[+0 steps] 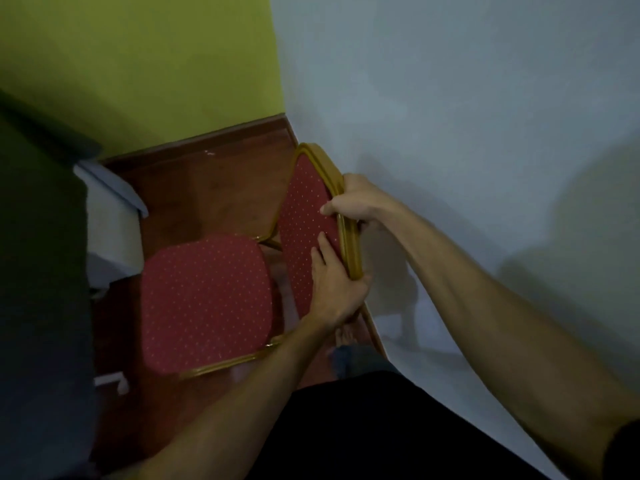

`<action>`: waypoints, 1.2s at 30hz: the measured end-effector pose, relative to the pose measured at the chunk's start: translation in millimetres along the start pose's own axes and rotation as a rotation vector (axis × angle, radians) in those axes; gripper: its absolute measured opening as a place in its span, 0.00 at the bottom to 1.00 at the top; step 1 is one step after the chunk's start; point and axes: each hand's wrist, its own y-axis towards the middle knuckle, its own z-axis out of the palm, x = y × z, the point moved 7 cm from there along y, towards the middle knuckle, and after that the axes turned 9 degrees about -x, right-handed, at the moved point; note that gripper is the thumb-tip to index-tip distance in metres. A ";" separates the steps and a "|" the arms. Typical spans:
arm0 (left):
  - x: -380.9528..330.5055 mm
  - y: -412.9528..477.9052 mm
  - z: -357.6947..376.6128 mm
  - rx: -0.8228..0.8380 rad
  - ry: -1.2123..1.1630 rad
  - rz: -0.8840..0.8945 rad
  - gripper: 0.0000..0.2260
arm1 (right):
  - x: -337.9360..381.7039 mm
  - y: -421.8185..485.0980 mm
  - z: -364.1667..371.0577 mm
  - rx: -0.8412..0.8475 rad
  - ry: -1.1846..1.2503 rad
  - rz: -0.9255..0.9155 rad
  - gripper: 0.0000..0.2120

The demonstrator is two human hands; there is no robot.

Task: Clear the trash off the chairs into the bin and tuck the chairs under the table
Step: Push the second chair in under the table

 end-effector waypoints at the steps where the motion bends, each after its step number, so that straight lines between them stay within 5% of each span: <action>1: -2.6 3.4 -0.1 -0.008 -0.006 -0.021 0.53 | 3.4 6.1 0.7 0.006 -0.015 -0.010 0.10; 8: -6.0 19.0 -29.3 -0.130 -0.118 -0.150 0.53 | 39.5 30.2 28.2 0.102 0.009 -0.045 0.16; 12: 13.0 21.7 -67.0 -0.280 -0.152 -0.215 0.51 | 64.6 40.4 64.8 0.024 0.017 -0.072 0.21; 20: 68.6 6.6 -155.8 -0.618 -0.178 -0.245 0.45 | 128.0 42.1 153.1 0.112 0.168 -0.039 0.13; 23: 86.7 6.7 -189.8 -0.595 -0.177 -0.251 0.45 | 154.1 33.5 186.0 0.207 0.177 -0.030 0.09; 36: 178.3 15.6 -296.0 -0.484 -0.198 -0.276 0.44 | 234.2 11.4 287.9 0.391 0.260 0.012 0.18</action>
